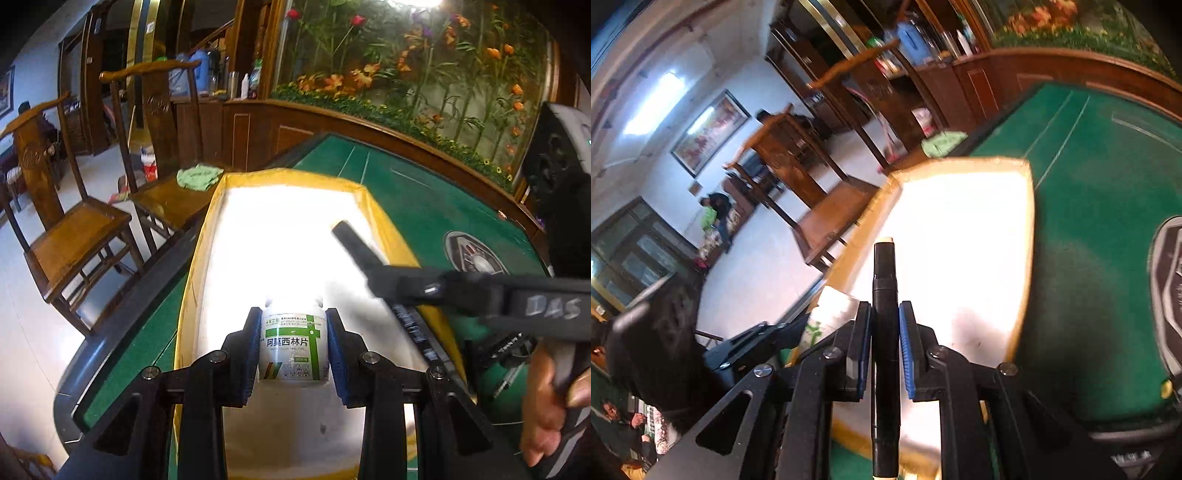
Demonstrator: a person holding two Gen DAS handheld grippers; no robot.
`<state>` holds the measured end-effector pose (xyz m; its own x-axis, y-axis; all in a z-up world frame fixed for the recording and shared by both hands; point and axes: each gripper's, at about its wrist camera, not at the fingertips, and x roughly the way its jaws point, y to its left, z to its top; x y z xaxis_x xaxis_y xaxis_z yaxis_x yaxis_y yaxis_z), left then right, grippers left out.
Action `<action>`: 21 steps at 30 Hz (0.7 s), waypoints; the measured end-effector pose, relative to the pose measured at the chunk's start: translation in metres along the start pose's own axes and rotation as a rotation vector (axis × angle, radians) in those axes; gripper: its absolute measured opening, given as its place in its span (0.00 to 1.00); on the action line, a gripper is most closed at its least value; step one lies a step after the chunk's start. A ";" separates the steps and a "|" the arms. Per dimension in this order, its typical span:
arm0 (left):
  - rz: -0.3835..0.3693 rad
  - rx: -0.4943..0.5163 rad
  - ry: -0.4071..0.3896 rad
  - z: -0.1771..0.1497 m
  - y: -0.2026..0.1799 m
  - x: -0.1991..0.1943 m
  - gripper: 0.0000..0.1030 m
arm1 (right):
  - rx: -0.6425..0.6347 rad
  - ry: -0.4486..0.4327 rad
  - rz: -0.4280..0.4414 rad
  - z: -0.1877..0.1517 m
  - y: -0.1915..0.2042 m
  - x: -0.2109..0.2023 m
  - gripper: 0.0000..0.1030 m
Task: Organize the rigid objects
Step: 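Carry the pill bottle and black marker over the yellow-rimmed tray with both tools, then lower the bottle and open the left tool while the right tool releases the marker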
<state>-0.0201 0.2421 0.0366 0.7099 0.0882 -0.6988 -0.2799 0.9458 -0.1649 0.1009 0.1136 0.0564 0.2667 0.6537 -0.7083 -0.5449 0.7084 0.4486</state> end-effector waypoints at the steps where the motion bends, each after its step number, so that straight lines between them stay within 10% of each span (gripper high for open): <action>1: 0.004 -0.007 0.003 -0.001 0.001 0.002 0.34 | -0.001 0.018 -0.017 0.002 -0.001 0.009 0.14; 21: 0.049 0.030 0.027 -0.010 -0.004 0.017 0.34 | -0.051 0.115 -0.144 -0.002 -0.003 0.055 0.14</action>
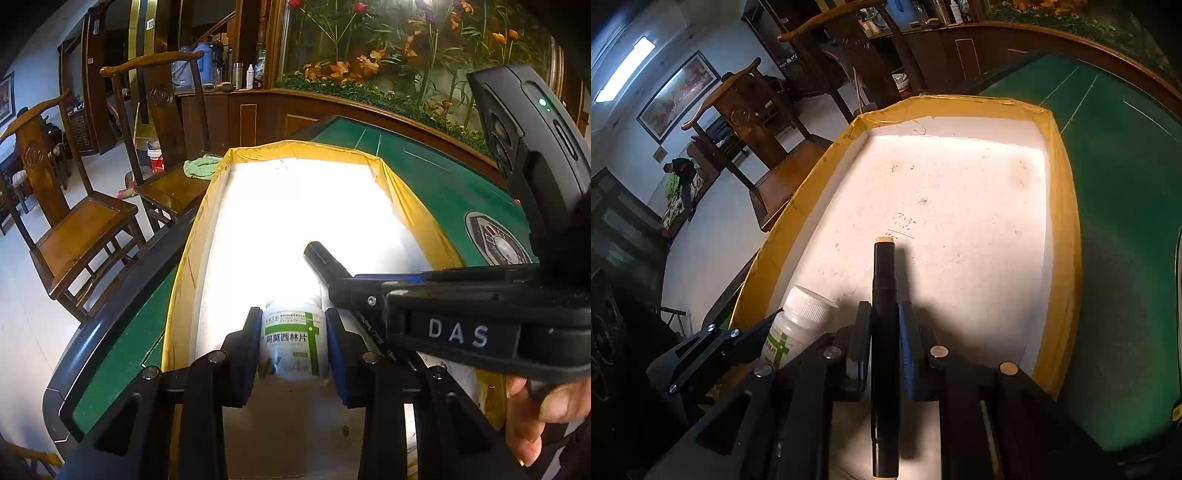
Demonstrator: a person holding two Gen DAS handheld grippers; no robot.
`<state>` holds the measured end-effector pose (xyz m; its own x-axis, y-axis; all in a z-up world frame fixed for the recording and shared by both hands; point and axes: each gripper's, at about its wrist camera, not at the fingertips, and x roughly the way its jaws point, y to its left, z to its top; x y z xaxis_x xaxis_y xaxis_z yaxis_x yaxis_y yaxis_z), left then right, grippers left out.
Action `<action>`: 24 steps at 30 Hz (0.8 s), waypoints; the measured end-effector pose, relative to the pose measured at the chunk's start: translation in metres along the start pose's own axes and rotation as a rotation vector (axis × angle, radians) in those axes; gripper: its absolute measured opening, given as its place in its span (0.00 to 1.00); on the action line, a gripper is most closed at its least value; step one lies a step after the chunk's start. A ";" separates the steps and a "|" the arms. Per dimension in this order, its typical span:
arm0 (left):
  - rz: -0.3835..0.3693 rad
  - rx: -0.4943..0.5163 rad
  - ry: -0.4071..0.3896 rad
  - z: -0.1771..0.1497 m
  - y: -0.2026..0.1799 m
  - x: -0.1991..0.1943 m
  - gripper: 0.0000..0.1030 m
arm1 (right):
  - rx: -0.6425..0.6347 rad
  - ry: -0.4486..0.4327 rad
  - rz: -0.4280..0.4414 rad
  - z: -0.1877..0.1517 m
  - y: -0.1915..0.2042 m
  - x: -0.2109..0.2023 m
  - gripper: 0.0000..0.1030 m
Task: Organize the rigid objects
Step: 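Lower the bottle and open the left tool while the right tool releases the marker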
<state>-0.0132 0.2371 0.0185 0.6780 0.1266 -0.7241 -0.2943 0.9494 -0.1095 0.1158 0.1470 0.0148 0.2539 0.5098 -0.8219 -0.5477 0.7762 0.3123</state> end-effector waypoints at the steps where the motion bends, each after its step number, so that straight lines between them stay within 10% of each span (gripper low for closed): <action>1: -0.002 -0.001 -0.003 0.000 0.001 -0.001 0.34 | -0.005 0.003 0.000 -0.001 0.001 0.001 0.14; 4: -0.003 -0.007 -0.012 0.000 0.002 -0.002 0.37 | -0.014 0.015 -0.007 -0.002 0.002 0.001 0.14; 8: -0.001 -0.034 -0.038 0.000 0.006 -0.007 0.65 | -0.015 0.004 -0.016 0.000 0.003 0.001 0.15; 24: -0.044 -0.034 -0.154 -0.003 -0.004 -0.066 0.68 | 0.001 -0.128 0.014 -0.019 -0.003 -0.054 0.27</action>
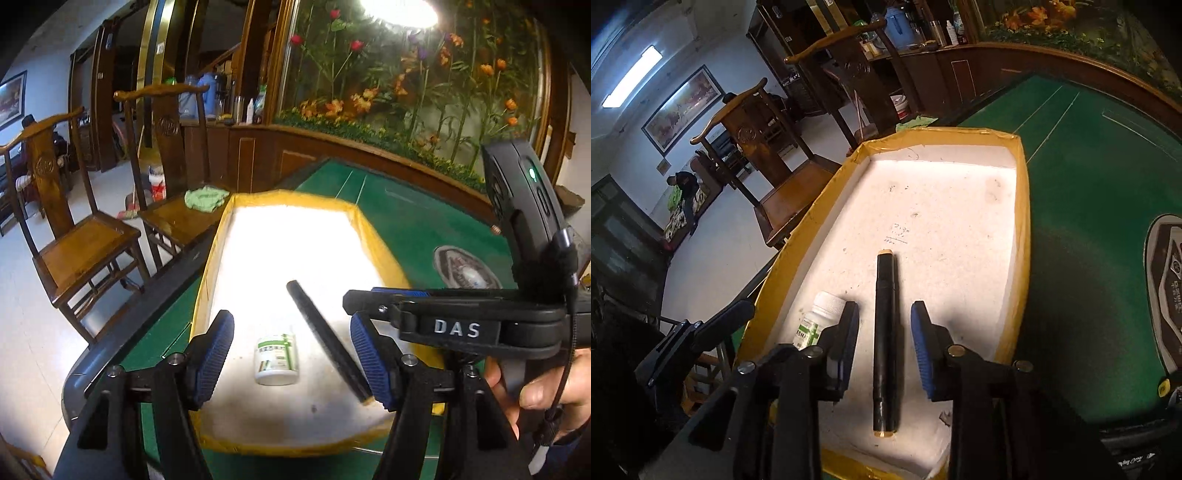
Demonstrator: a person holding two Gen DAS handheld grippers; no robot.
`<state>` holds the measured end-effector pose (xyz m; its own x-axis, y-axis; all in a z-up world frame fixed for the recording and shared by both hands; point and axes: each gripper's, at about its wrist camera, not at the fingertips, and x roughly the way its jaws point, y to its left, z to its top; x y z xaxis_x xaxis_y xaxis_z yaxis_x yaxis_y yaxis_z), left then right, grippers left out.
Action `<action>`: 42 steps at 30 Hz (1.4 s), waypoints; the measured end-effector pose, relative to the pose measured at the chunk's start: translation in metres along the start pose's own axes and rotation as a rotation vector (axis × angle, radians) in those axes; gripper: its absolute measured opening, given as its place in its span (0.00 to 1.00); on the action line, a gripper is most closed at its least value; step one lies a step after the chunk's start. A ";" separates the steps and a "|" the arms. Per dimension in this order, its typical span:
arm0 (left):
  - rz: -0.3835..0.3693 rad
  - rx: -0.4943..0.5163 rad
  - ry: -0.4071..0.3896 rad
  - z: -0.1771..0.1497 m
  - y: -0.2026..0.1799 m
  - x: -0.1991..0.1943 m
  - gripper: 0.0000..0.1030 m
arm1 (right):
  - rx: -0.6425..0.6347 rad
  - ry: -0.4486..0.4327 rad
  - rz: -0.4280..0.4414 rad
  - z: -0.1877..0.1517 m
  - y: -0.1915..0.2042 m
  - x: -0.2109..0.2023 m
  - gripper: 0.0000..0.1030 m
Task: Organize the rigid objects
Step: 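Lower the bottle and open the left tool while the right tool releases the marker, then grasp a black pen with the left tool while the right tool grasps the yellow-and-black pen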
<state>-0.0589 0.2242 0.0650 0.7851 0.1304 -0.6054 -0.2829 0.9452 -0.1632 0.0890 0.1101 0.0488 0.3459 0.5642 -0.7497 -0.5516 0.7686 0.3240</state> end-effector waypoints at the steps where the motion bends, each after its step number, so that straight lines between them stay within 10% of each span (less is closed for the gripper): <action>1: -0.010 -0.006 -0.004 0.001 -0.002 -0.005 0.68 | 0.006 -0.016 0.016 -0.004 -0.002 -0.009 0.27; 12: -0.180 0.065 0.024 -0.023 -0.068 -0.032 0.68 | 0.100 -0.161 0.140 -0.069 -0.068 -0.122 0.27; 27: -0.202 0.241 0.236 -0.075 -0.160 0.014 0.68 | 0.161 -0.283 -0.041 -0.169 -0.184 -0.215 0.29; 32: -0.151 0.257 0.298 -0.076 -0.163 0.042 0.20 | 0.227 -0.237 -0.079 -0.175 -0.208 -0.211 0.30; 42: -0.160 0.249 0.280 -0.078 -0.159 0.043 0.15 | 0.418 -0.170 -0.156 -0.187 -0.256 -0.199 0.30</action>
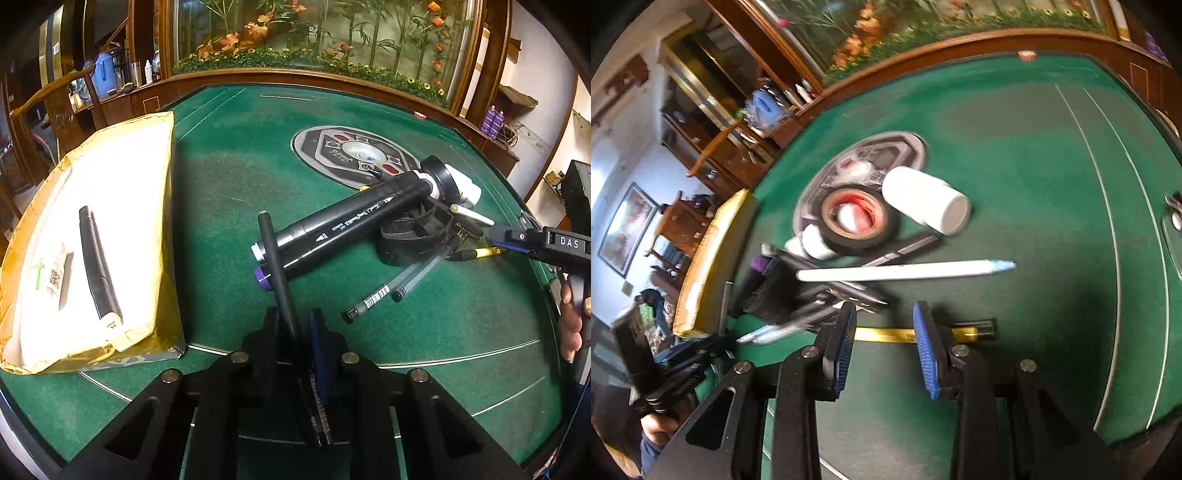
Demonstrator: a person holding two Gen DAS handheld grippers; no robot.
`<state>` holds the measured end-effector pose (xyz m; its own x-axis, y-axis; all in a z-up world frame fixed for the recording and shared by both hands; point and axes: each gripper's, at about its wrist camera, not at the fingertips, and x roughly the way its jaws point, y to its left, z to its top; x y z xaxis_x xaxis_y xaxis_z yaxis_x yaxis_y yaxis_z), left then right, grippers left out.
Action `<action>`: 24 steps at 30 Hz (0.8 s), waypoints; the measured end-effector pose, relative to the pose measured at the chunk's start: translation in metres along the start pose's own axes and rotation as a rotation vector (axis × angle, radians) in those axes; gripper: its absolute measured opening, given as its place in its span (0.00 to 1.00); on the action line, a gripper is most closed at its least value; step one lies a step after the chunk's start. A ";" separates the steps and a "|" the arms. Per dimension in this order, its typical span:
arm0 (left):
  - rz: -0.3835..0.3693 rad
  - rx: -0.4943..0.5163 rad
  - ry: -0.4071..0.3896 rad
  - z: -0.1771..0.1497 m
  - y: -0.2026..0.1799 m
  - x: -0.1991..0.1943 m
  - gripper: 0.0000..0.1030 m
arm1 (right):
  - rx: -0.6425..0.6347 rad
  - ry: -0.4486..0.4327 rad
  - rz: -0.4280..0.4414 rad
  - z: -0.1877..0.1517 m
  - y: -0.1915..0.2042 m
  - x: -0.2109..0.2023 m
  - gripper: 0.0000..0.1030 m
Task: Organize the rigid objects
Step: 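Grasp a black pen with the left tool while the right tool grasps the yellow-and-black pen, then carry both pens over the yellow-rimmed tray with both tools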
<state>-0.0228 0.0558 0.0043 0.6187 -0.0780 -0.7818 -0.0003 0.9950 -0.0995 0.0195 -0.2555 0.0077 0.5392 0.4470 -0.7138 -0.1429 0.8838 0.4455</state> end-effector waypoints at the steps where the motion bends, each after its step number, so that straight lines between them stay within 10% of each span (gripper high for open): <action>1: -0.004 -0.002 0.000 0.000 0.001 0.000 0.15 | -0.008 0.013 -0.003 -0.001 0.002 0.000 0.31; 9: -0.002 0.007 -0.004 0.002 -0.003 0.001 0.15 | -0.294 0.180 0.006 -0.045 0.048 -0.001 0.41; 13: 0.001 0.016 -0.002 0.002 -0.004 0.001 0.13 | -0.486 0.179 -0.142 -0.057 0.068 0.003 0.11; 24: -0.058 -0.002 -0.039 -0.010 -0.010 -0.017 0.08 | -0.423 0.136 0.027 -0.073 0.079 -0.007 0.07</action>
<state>-0.0414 0.0470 0.0124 0.6482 -0.1328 -0.7498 0.0346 0.9888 -0.1453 -0.0559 -0.1792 0.0086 0.4209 0.4595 -0.7821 -0.4975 0.8379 0.2245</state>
